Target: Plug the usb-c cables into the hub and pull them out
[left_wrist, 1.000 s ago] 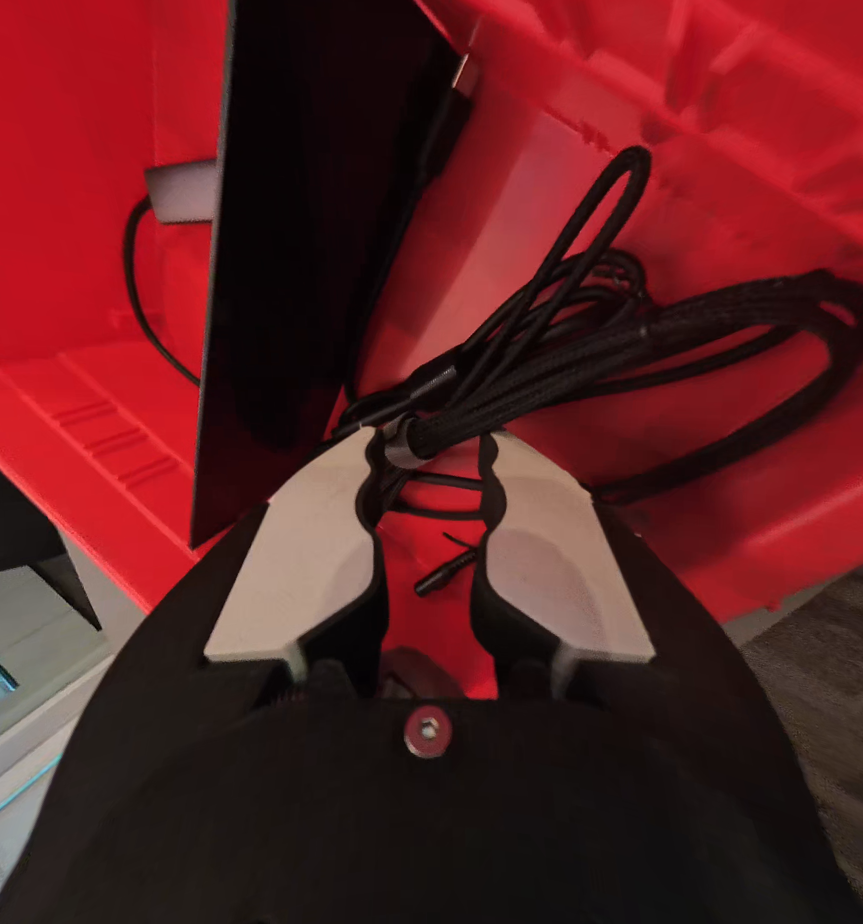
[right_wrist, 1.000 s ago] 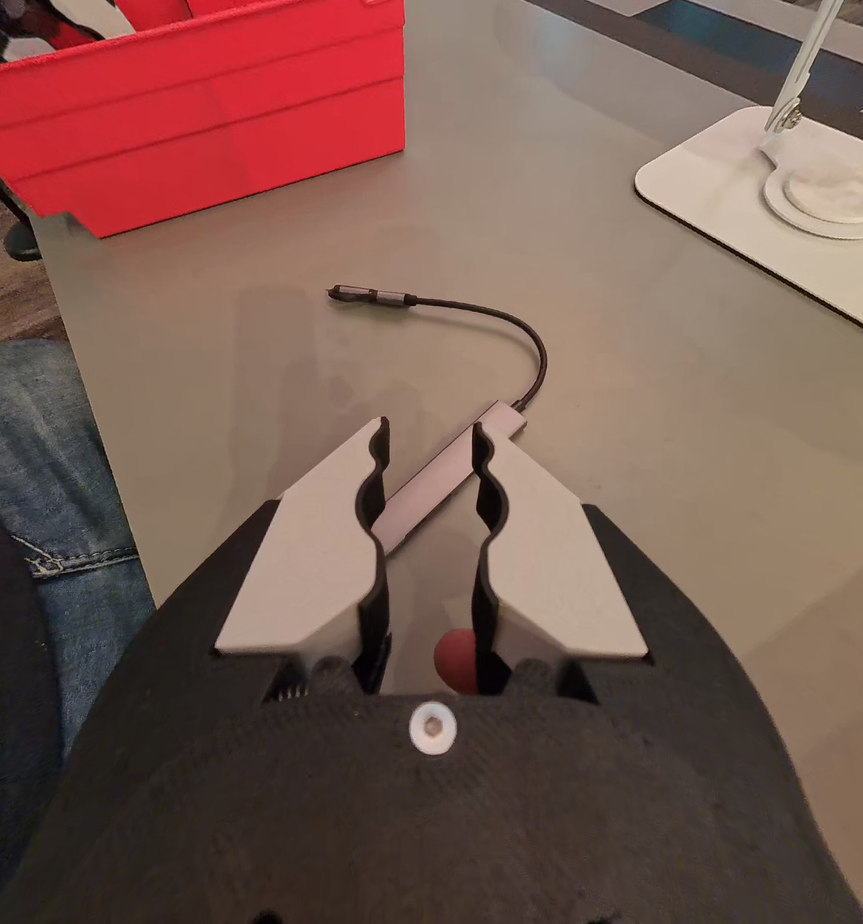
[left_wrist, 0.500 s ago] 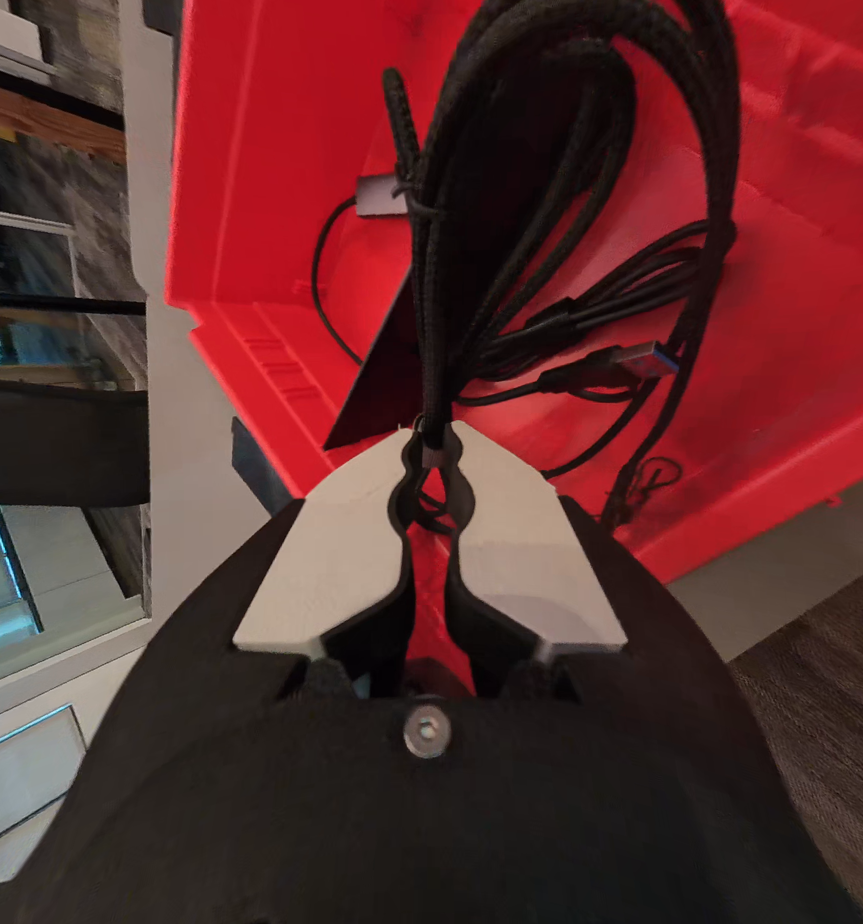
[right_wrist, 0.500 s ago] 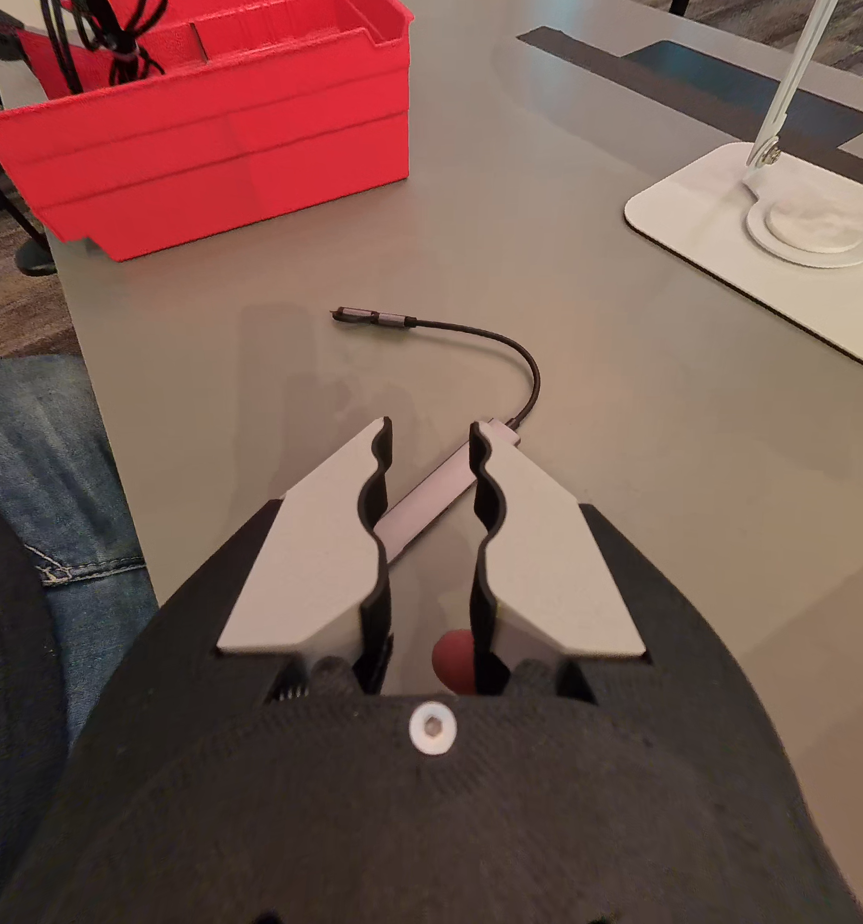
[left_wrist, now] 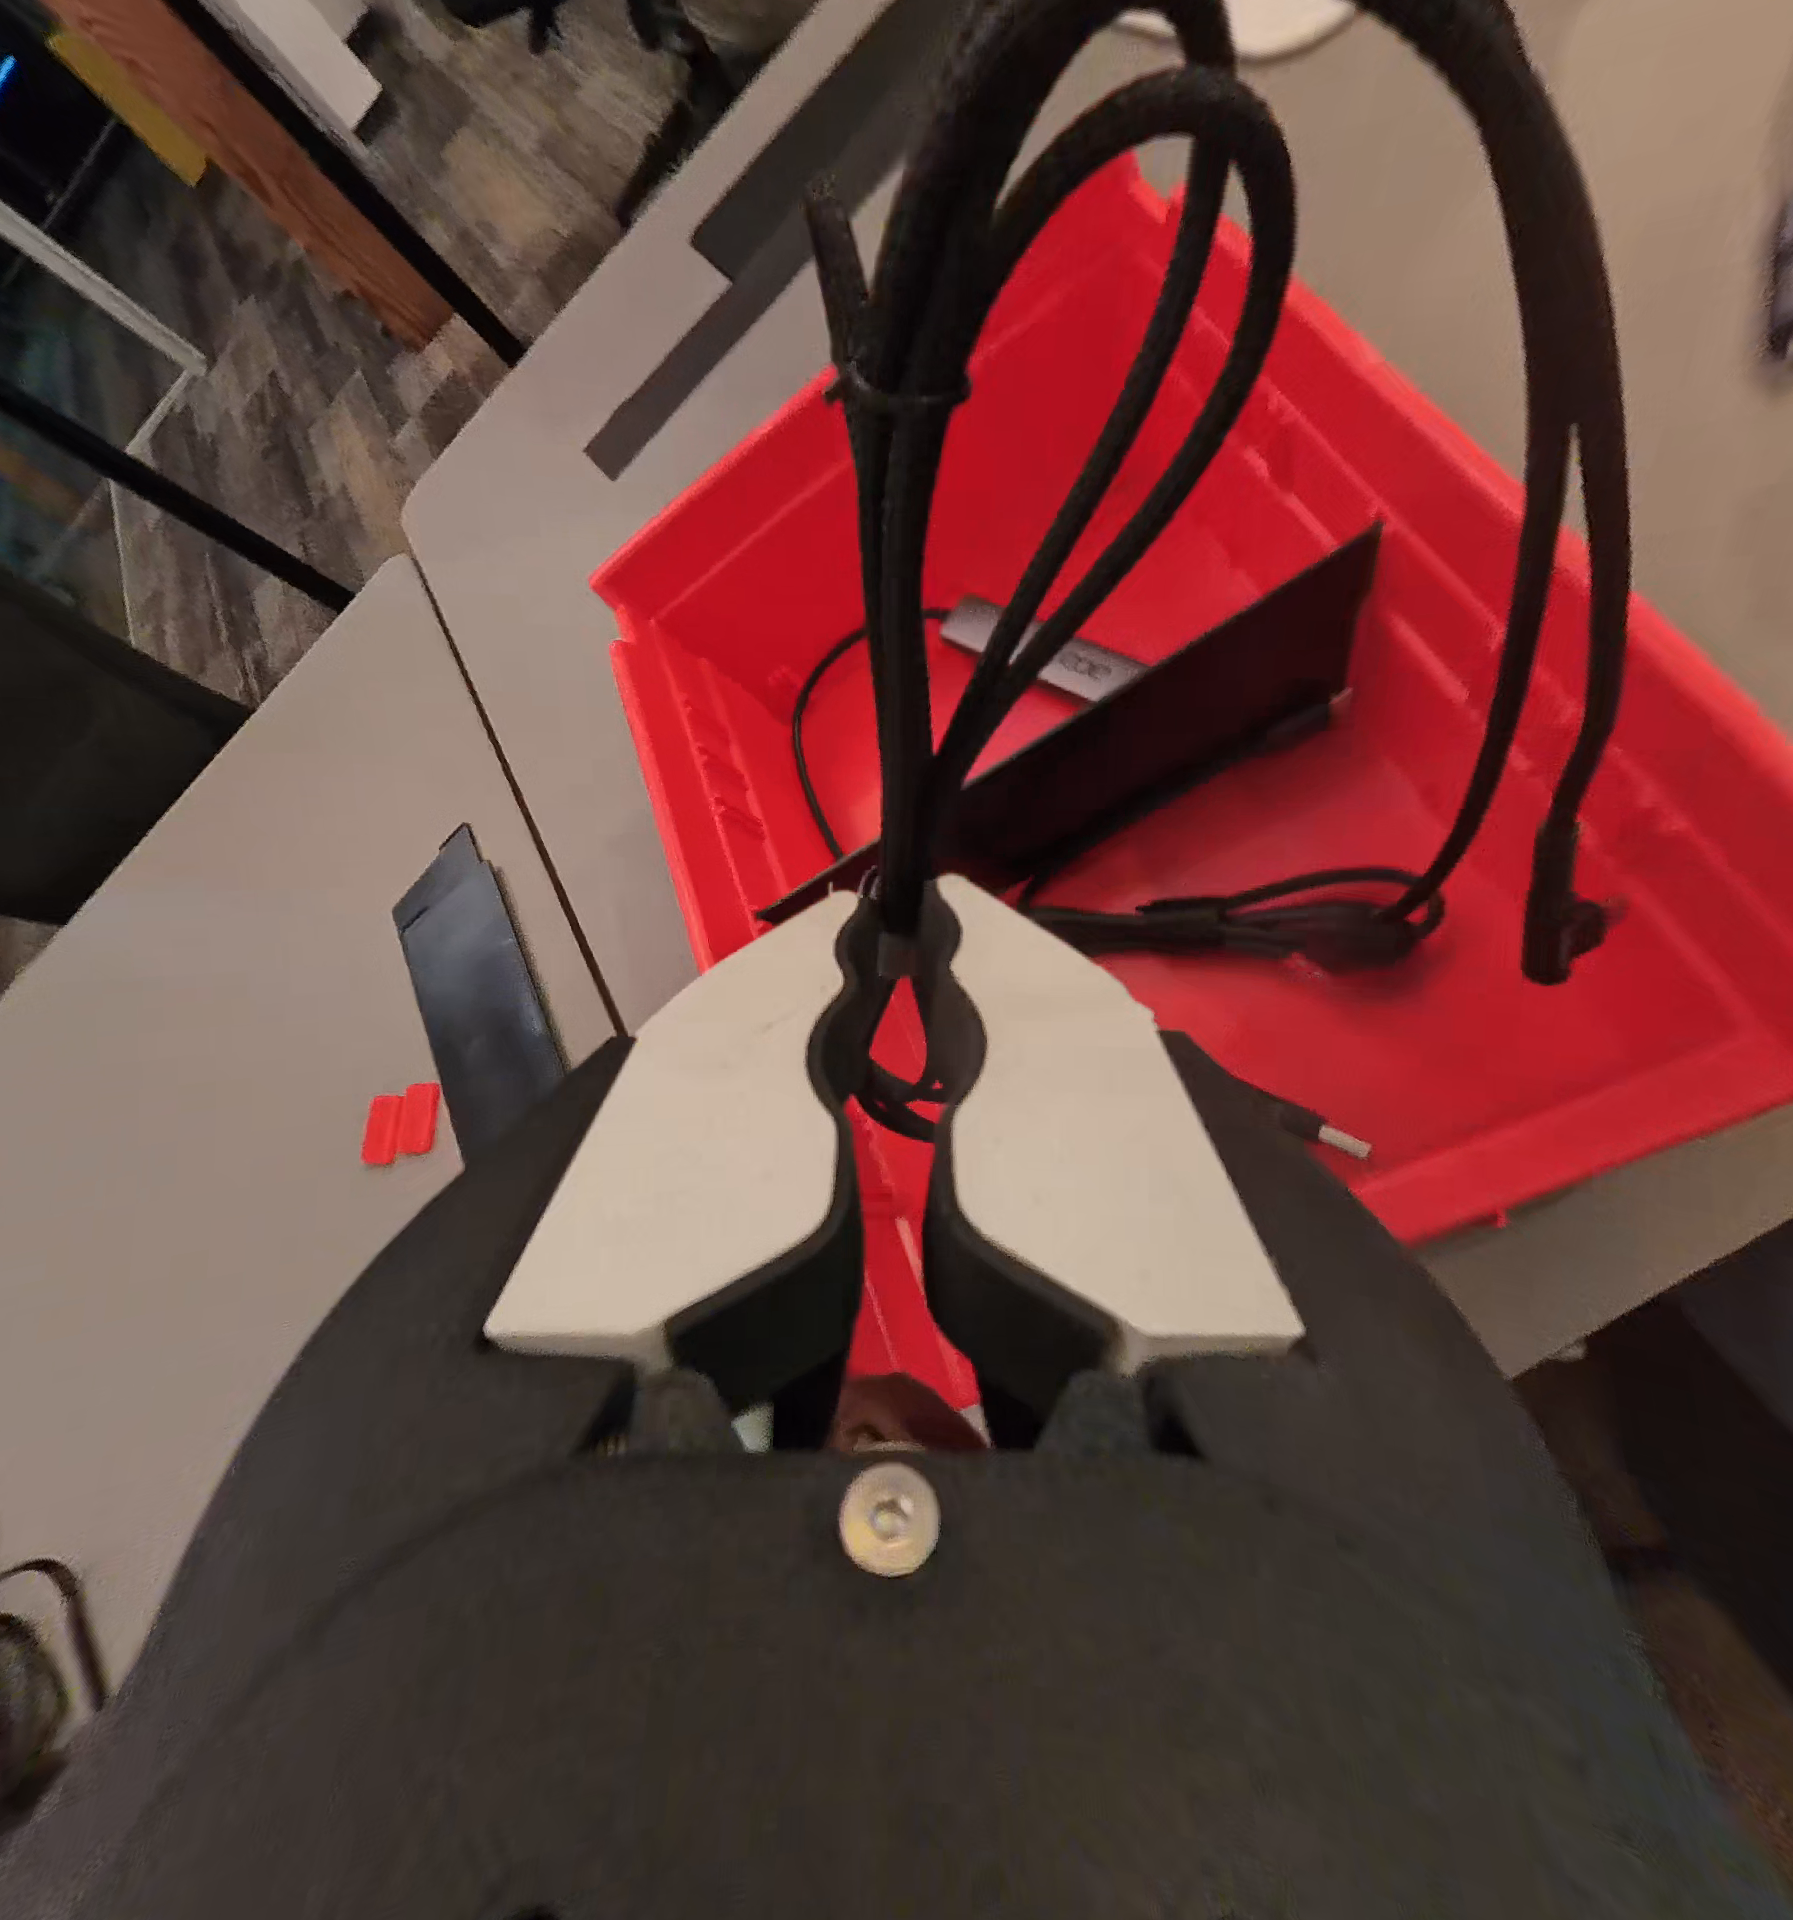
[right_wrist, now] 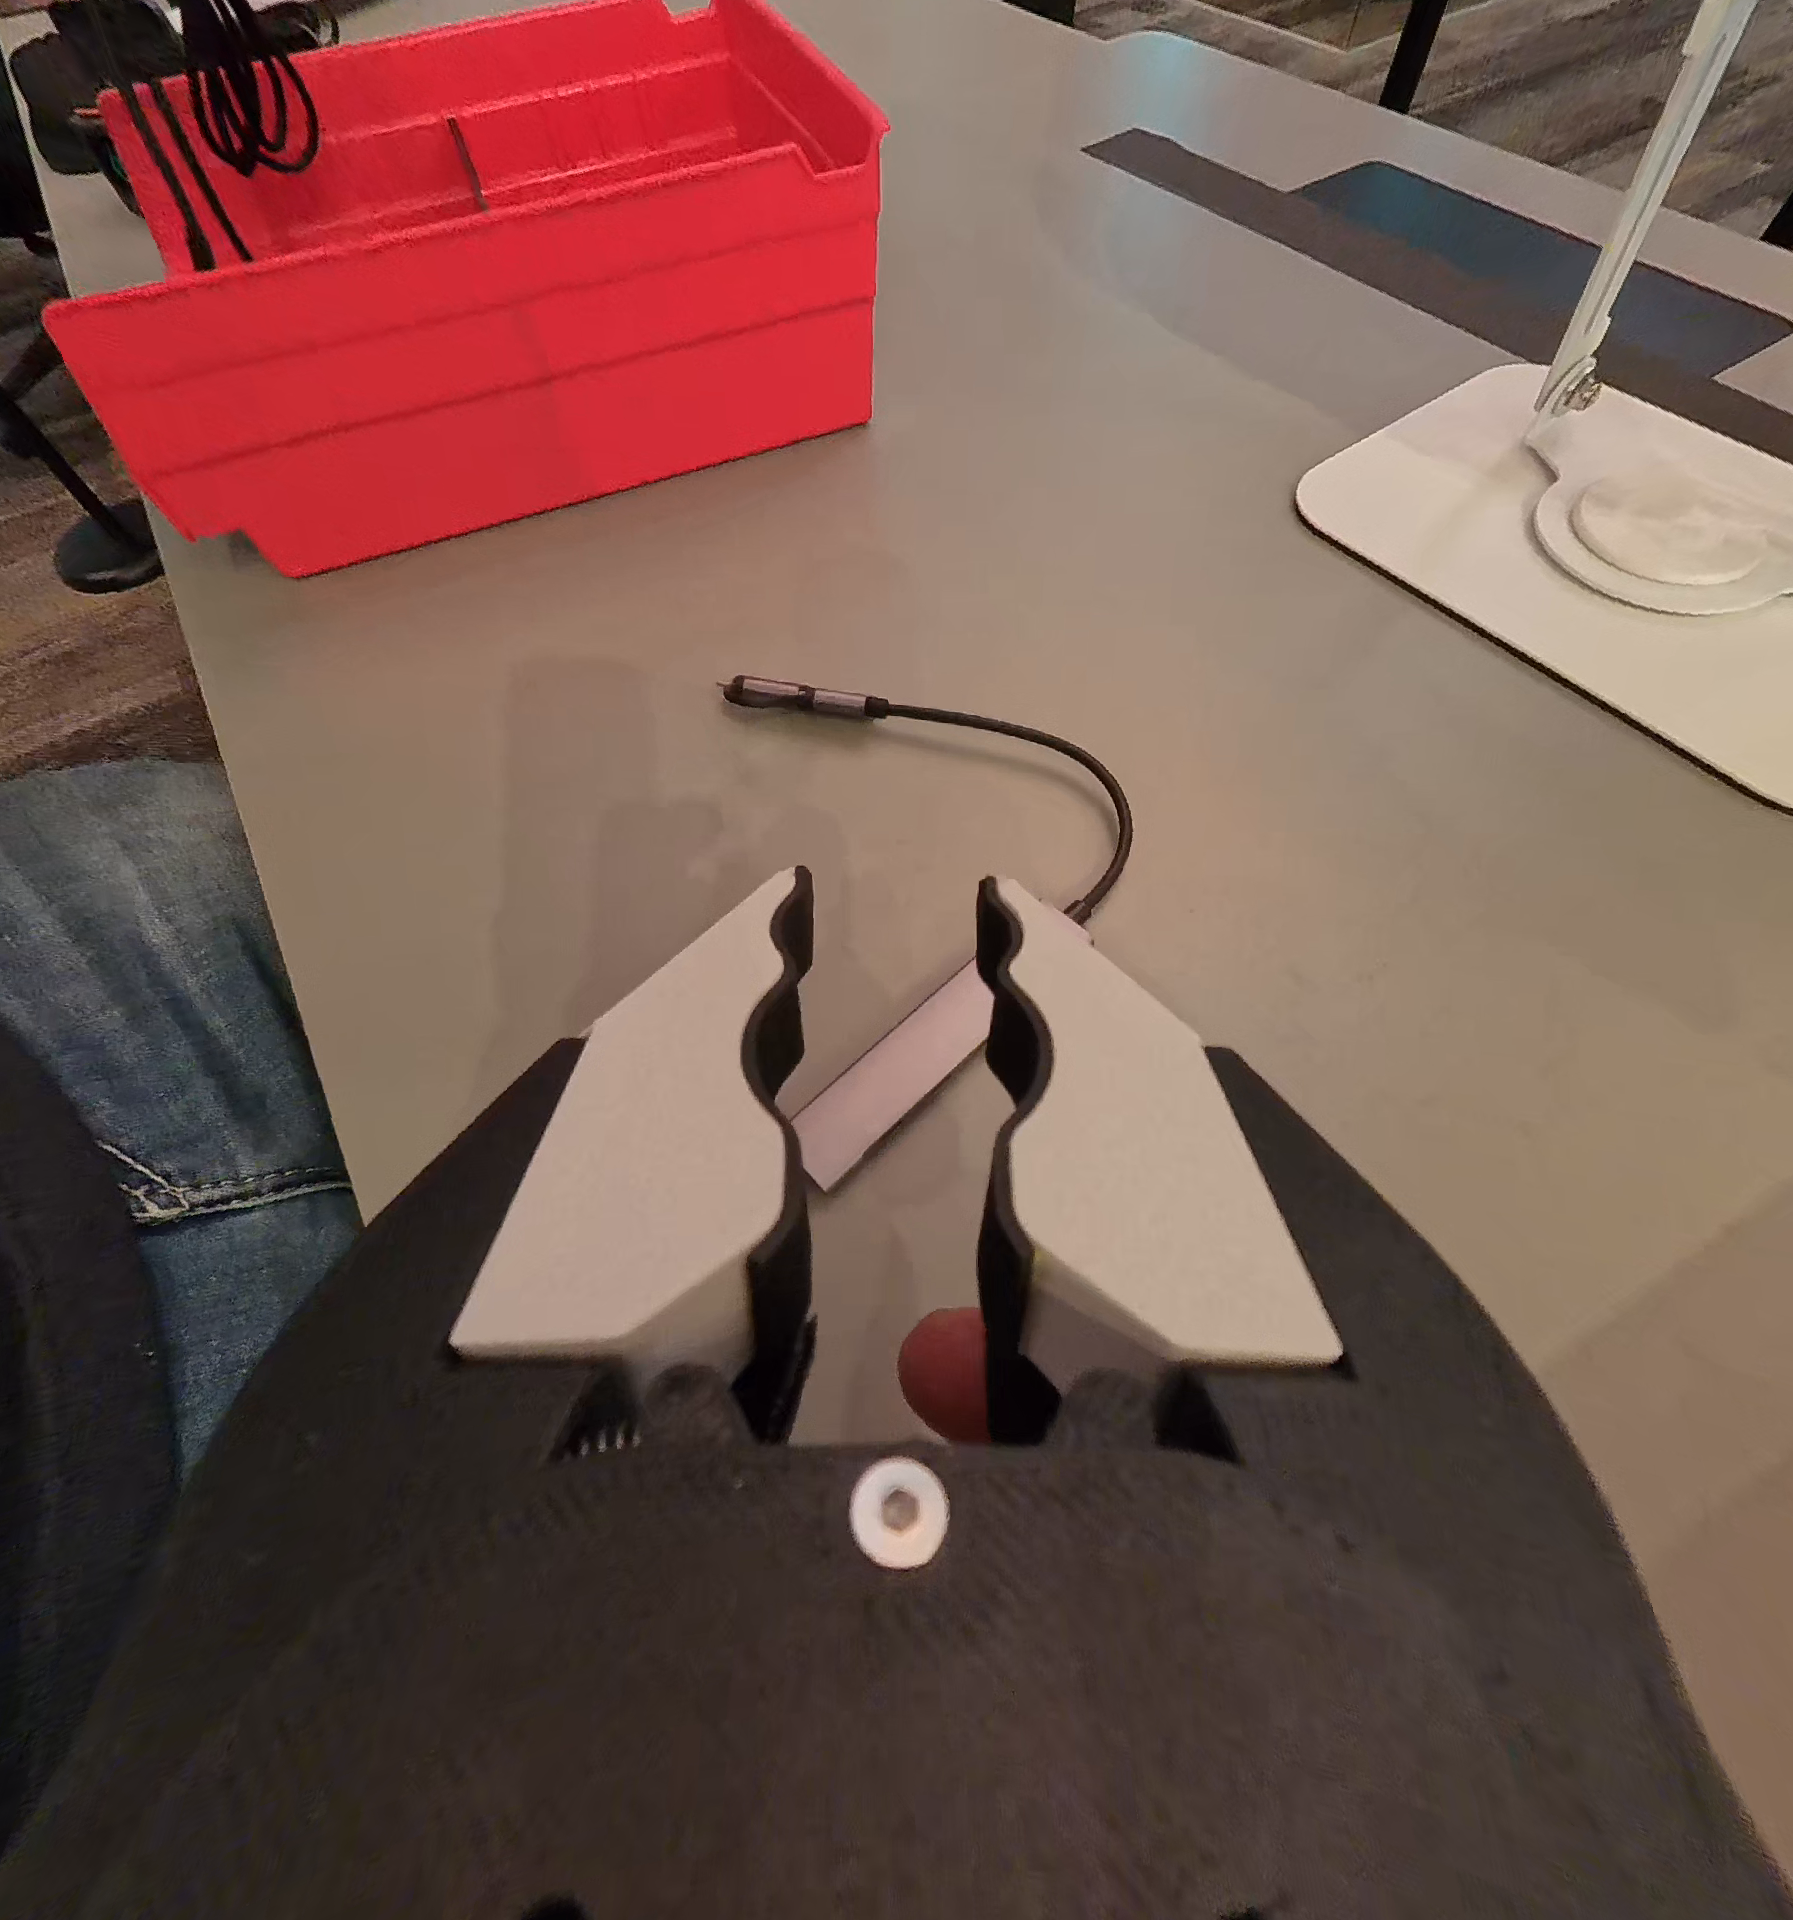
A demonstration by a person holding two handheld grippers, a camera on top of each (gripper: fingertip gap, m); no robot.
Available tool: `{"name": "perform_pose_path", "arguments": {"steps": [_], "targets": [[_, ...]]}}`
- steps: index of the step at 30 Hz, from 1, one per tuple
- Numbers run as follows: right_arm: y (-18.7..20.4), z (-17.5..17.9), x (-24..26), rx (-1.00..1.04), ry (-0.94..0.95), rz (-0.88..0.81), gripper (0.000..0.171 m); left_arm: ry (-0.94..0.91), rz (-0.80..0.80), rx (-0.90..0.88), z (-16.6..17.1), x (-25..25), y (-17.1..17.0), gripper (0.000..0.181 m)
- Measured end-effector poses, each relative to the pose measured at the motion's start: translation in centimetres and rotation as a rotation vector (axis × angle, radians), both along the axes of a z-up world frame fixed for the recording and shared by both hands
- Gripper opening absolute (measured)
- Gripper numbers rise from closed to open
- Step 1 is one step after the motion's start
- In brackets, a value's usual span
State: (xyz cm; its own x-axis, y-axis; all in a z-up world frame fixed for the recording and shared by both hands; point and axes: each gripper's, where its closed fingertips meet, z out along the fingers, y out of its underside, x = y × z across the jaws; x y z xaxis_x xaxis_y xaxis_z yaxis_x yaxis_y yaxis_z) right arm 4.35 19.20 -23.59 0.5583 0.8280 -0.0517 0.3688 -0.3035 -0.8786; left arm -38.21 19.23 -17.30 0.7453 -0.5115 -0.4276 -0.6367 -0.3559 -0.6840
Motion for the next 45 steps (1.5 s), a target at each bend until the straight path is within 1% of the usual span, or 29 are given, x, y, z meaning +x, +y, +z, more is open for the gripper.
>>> {"name": "perform_pose_path", "arguments": {"steps": [5,8,12,16,17,22,24,27,29,32,33,34,36,38,40,43,44,45], "targets": [[-0.1,1.0,-0.1,0.039,-0.003,-0.002,0.034,-0.149,0.026,0.076,3.0,0.8,0.1,0.007],[-0.2,2.1,-0.1,0.081,-0.004,-0.008,0.035,-0.156,-0.009,0.129,5.6,2.7,0.1,0.007],[-0.3,3.8,0.6,0.118,0.011,-0.028,0.036,-0.135,-0.122,0.167,8.3,8.2,0.0,0.007],[-1.3,5.3,1.2,0.133,0.048,-0.013,0.040,-0.110,-0.231,0.145,8.9,15.2,0.7,0.007],[-1.8,5.5,1.1,0.131,0.056,0.005,0.043,-0.108,-0.255,0.126,8.6,17.0,0.9,0.007],[-3.6,6.1,0.5,0.150,0.080,0.072,0.050,-0.112,-0.358,0.026,6.0,25.7,2.5,0.007],[-4.1,5.7,0.0,0.150,0.076,0.092,0.051,-0.113,-0.406,-0.006,5.0,28.9,2.9,0.007],[-4.6,4.9,-0.8,0.138,0.068,0.131,0.052,-0.066,-0.450,-0.035,3.3,32.8,3.7,0.007],[-4.6,4.5,-1.0,0.119,0.077,0.136,0.048,-0.060,-0.516,-0.057,2.5,35.6,3.6,0.007],[-3.9,3.5,-0.7,0.102,0.061,0.117,0.030,0.021,-0.586,-0.068,1.2,38.9,3.9,0.007],[-3.5,3.1,-0.5,0.092,0.050,0.103,0.017,0.044,-0.604,-0.083,0.7,39.8,4.0,0.007],[-3.1,2.5,0.0,0.085,0.022,0.081,0.000,0.057,-0.625,-0.105,0.3,40.8,4.1,0.007],[-2.0,1.3,1.2,0.095,-0.039,0.020,0.000,0.070,-0.662,-0.125,-0.4,43.0,4.7,0.008],[-1.5,1.0,2.0,0.055,0.010,-0.020,0.000,0.104,-0.680,-0.135,-1.4,44.7,6.2,0.008],[-0.6,0.7,3.2,0.018,0.057,-0.097,0.000,0.096,-0.735,-0.124,-2.3,46.9,7.0,0.008],[0.0,-1.0,4.9,-0.017,0.031,-0.165,0.000,0.107,-0.747,-0.177,-4.6,49.3,7.8,0.011],[0.2,-1.5,5.3,-0.028,0.027,-0.189,0.000,0.112,-0.768,-0.197,-5.4,49.9,7.5,0.017],[0.3,-2.0,5.8,-0.041,0.029,-0.212,0.000,0.120,-0.776,-0.206,-6.1,50.2,7.4,0.028]]}}
